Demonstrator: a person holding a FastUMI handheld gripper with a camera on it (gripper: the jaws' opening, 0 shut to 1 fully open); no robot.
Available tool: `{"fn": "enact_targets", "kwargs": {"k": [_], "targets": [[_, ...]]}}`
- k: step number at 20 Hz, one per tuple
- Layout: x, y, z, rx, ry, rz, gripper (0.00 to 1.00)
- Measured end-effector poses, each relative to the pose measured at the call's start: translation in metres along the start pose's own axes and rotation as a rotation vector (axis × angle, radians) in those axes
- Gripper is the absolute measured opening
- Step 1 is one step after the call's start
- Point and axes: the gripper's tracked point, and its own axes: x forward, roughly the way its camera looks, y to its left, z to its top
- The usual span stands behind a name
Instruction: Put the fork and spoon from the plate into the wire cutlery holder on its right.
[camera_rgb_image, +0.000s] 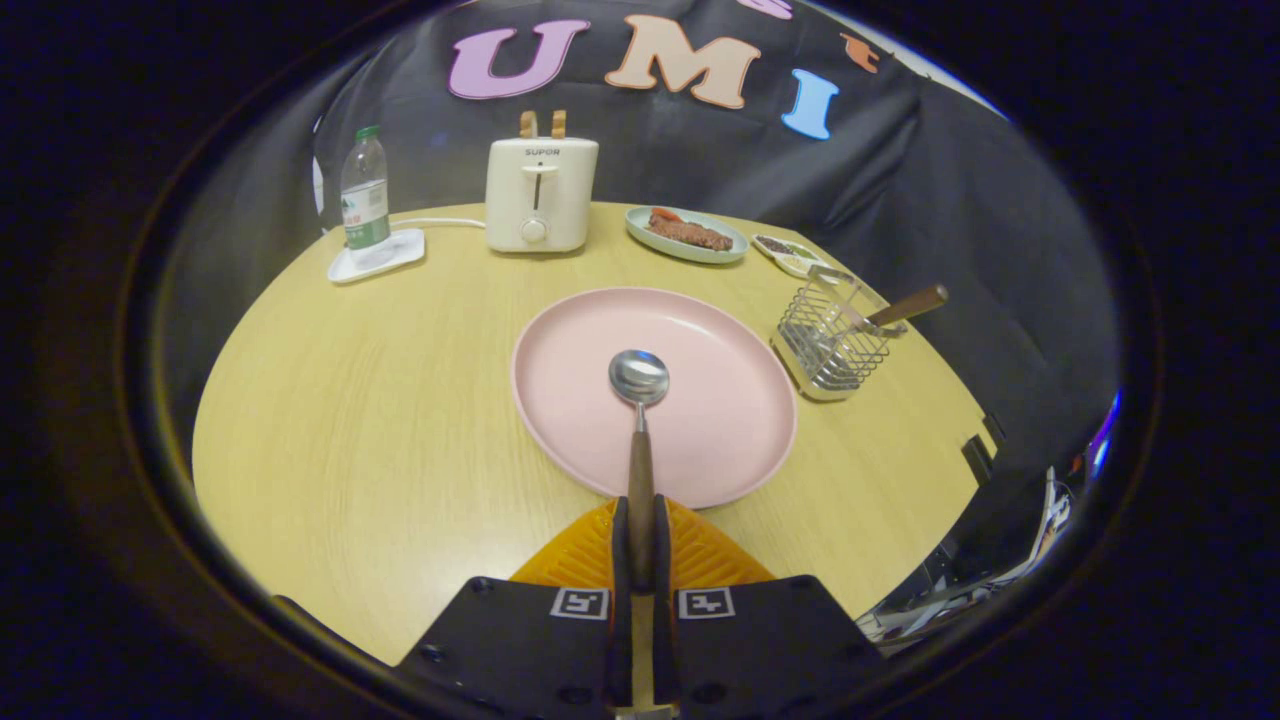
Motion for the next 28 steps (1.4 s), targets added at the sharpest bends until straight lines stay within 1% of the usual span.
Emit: {"fn": "enact_targets", "kwargs": {"k": [4, 6, 9, 13, 17, 22, 25, 28], "targets": [[-0.009, 0.005, 0.012, 0.003, -0.029, 0.025, 0.11], [-0.012, 0.014, 0.020, -0.006, -0.048, 0.061, 0.04], [-0.021, 0.010, 0.025, -0.014, -0.046, 0.049, 0.04], [-0.031, 0.008, 0.036, 0.020, -0.048, 0.063, 0.04], [-0.040, -0.004, 0.051, 0.033, -0.035, 0.038, 0.04], [-0.047, -0.029, 0.091, 0.146, -0.026, -0.012, 0.04], [-0.044, -0.055, 0.115, 0.205, -0.022, -0.070, 0.04], [-0.036, -0.080, 0.135, 0.274, -0.019, -0.103, 0.04]]}}
